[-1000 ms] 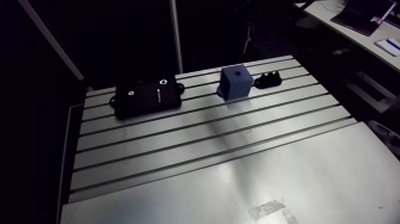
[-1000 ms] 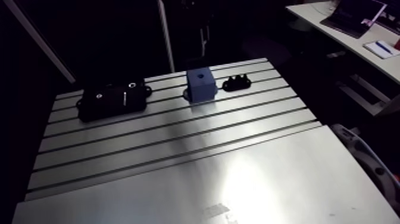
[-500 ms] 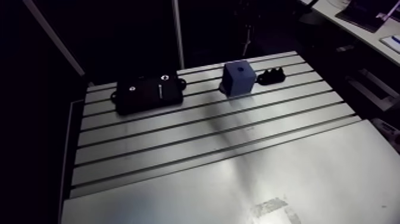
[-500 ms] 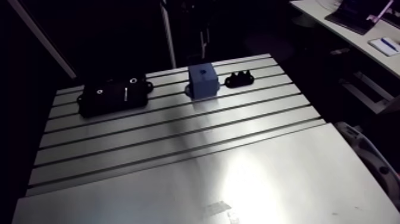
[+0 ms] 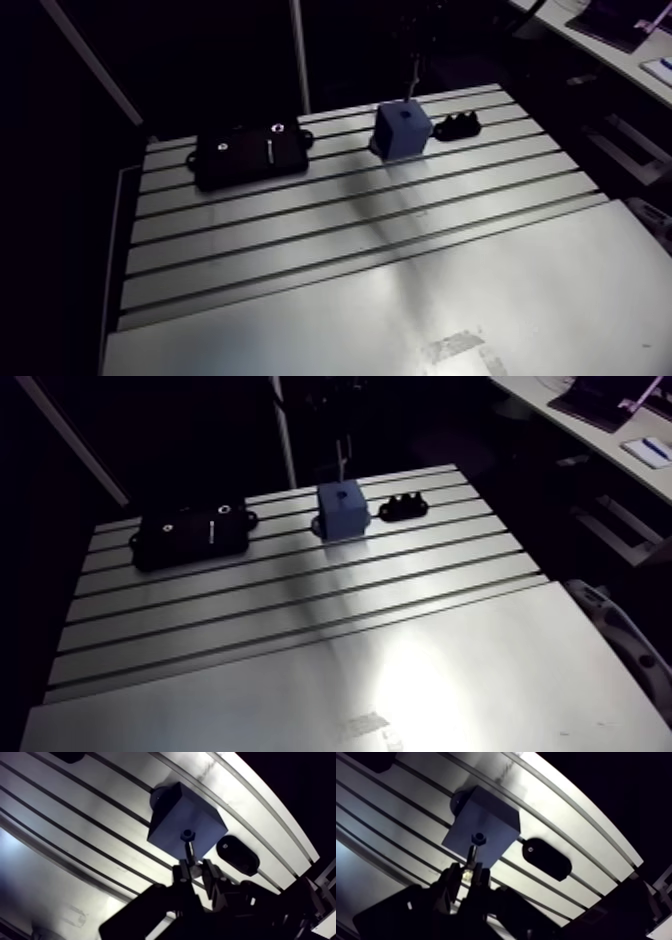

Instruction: Pick up the M10 bolt and insert it into the hex recess until seated.

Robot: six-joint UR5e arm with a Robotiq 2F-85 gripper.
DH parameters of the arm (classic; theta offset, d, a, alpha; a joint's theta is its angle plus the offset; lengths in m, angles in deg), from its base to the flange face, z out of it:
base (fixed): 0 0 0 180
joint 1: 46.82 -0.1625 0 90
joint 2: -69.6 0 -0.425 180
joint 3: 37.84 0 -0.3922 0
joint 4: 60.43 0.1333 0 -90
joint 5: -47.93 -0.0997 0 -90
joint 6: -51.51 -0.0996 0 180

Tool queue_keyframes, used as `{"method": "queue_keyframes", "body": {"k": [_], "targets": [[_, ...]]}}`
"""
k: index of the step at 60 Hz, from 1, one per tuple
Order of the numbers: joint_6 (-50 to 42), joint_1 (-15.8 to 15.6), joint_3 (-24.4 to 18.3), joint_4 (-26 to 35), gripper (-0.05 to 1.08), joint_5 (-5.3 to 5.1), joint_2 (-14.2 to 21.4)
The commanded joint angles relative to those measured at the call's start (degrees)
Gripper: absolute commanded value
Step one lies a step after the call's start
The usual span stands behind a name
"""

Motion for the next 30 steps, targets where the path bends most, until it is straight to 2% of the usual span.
{"method": "queue_keyframes", "body": {"k": [1, 30], "targets": [[0.0, 0.0, 0.3, -0.4, 0.77, 0.0, -0.6], [0.0, 0.0, 0.4, -0.4, 0.77, 0.0, -1.3]]}}
